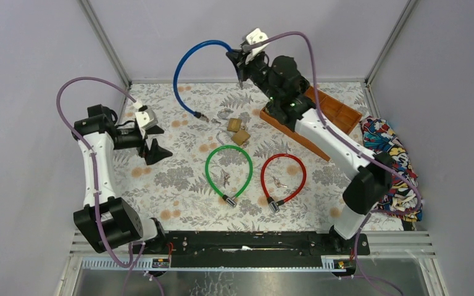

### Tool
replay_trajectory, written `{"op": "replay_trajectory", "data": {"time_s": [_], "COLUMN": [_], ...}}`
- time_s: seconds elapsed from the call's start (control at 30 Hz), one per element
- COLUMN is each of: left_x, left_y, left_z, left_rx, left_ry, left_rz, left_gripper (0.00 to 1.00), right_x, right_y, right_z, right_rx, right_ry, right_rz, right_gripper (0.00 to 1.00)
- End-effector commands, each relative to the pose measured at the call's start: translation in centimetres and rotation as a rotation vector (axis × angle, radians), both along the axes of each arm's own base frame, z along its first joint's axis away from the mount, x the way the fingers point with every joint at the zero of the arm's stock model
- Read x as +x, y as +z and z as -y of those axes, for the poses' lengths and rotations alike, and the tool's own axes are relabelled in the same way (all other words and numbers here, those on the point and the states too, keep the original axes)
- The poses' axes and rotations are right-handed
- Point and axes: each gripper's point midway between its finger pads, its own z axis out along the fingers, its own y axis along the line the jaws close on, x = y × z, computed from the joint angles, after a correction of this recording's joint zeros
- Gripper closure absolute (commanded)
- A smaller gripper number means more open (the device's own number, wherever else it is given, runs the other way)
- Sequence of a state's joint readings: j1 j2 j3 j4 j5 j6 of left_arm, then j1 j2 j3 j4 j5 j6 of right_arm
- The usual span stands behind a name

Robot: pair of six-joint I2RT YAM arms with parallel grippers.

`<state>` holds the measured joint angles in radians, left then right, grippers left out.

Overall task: Lock with the key
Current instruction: Pick up the lock from the center of the board.

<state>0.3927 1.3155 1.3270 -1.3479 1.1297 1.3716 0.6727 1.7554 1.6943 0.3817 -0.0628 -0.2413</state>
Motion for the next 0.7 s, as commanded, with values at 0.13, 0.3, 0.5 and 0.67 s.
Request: {"op": "replay_trajectory", "data": {"time_s": [0.13, 0.3, 0.5, 0.67], "left_x": [-2.0, -1.8, 5.4, 0.0], "left_y": [3.3, 4.8, 5.8, 3.6], "left_z": [5.7, 6.7, 6.0, 11.0], "left_rx": [-0.159, -0.147, -0.028, 0.003], "left_ry": [-0.222, -0.252, -0.025, -0.227], "left_rz": [0.141, 0.152, 0.168, 0.166], "left_gripper": [0.01, 0.01, 0.01, 0.03], "right_x": [-5.0, -7.7, -8.1, -8.0], "right_y": [10.5, 12.4, 12.9, 12.1], "right_z": [5.9, 7.5, 9.9, 11.9], "right_rx": [0.156, 0.19, 0.158, 0.121], "right_ry": [-0.08, -0.056, -0.151, -0.243], "right_rz": [0.065, 0.075, 0.059, 0.057], "right_gripper": [1.0, 1.0, 1.0, 1.0]}}
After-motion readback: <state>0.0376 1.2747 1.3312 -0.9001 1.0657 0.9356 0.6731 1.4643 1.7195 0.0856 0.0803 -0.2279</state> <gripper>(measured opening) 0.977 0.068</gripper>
